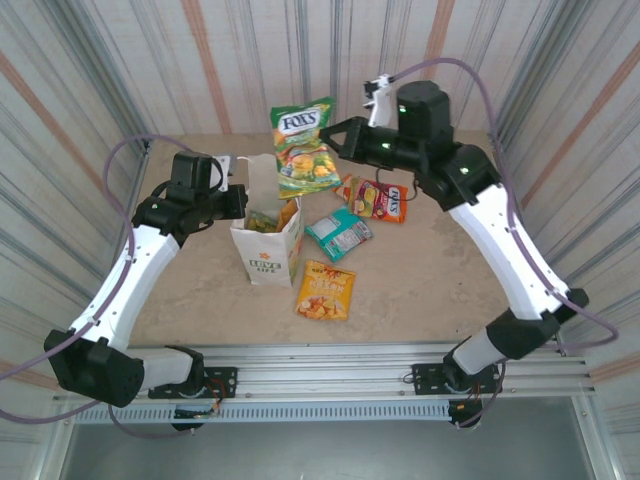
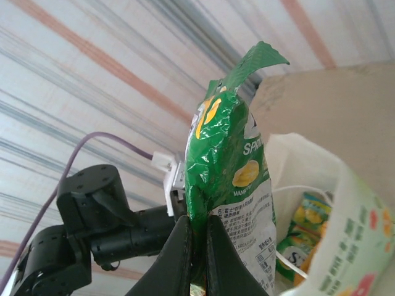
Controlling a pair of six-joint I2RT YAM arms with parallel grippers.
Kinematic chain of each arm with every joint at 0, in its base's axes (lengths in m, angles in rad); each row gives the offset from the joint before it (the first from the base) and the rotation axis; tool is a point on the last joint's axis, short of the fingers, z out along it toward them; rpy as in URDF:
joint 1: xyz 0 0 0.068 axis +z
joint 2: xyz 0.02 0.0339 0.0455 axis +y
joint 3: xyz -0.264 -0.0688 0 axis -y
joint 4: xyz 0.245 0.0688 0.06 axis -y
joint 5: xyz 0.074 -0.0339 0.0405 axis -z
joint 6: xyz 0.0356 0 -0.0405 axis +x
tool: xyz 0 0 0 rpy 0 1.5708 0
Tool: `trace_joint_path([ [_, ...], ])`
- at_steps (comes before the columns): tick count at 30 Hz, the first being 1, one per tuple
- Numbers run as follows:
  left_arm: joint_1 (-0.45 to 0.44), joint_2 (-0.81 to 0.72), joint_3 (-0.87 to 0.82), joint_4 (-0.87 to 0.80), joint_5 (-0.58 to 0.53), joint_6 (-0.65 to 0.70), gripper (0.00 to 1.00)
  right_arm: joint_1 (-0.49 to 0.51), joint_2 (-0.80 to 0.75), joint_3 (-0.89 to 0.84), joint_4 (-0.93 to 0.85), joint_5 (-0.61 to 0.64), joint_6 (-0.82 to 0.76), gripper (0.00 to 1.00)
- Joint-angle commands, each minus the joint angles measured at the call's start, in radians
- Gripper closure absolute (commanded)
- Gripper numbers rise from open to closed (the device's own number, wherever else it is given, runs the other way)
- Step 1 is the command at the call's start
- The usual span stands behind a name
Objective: Place the snacks into the paper bag
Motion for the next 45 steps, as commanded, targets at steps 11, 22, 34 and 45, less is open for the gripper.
trace_joint_path([
  [11, 0.007, -0.024, 0.019, -0.021, 0.002, 0.008, 0.95, 0.122, 0.152, 0.129, -0.195, 0.212, 0.122, 1.00],
  [22, 0.008, -0.027, 0.011, -0.015, 0.007, 0.006, 0.95, 0.141, 0.212, 0.119, -0.288, 0.286, 0.168, 1.00],
  [34, 0.007, -0.035, 0.011, -0.017, 0.008, 0.007, 0.95, 0.183, 0.295, 0.191, -0.225, 0.217, 0.152, 0.67],
  [45, 0.007, -0.051, 0.012, -0.026, -0.010, 0.005, 0.76, 0.189, 0.159, 0.089, -0.174, 0.262, 0.005, 0.64],
])
